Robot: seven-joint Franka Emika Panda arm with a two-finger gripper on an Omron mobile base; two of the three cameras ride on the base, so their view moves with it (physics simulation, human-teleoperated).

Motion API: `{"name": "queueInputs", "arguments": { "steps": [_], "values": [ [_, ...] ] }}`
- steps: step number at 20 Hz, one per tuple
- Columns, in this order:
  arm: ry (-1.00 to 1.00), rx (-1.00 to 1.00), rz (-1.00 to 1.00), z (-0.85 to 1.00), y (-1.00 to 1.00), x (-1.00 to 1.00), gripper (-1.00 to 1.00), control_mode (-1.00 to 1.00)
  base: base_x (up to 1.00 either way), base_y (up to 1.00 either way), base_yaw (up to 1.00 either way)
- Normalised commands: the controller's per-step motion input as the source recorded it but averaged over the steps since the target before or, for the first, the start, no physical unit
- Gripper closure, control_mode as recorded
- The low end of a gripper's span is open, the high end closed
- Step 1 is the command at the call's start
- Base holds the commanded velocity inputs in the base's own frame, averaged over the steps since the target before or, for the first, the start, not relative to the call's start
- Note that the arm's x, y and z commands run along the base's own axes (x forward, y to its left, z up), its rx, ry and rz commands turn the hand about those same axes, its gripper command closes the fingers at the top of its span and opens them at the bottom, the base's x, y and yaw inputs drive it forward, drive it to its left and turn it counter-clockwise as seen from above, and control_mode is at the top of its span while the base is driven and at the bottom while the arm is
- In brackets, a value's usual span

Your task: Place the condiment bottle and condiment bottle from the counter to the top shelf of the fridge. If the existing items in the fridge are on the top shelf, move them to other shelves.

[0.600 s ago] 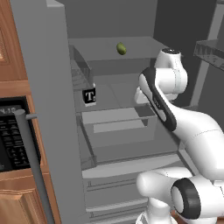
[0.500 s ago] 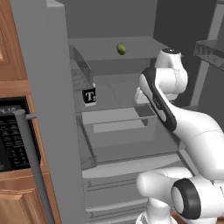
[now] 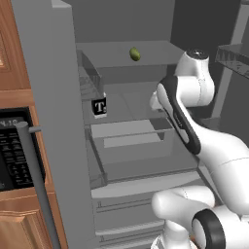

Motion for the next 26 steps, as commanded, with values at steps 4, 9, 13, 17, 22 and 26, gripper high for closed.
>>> {"name": "queueInputs", "arguments": {
  "steps": [4, 9, 13, 17, 22, 26],
  "values": [
    [-0.4, 0.0, 0.0, 0.92, 0.07, -0.13, -1.0, -1.0, 0.0, 0.0, 0.0],
    [-0.36, 0.0, 0.0, 0.95, 0.17, -0.01, -1.0, -1.0, 0.0, 0.0, 0.0],
    [-0.19, 0.01, 0.0, 0.69, 0.22, 0.03, -1.0, -1.0, 0.0, 0.0, 0.0],
    [0.0, 0.06, -0.02, 0.22, 0.29, 0.23, -1.0, -1.0, 0.0, 0.0, 0.0],
    [0.01, 0.05, -0.03, 0.23, 0.22, 0.4, -1.0, -1.0, 0.0, 0.0, 0.0],
    [0.0, 0.01, -0.04, 0.27, 0.14, 0.52, -1.0, -1.0, 0.0, 0.0, 0.0]
  ]
}}
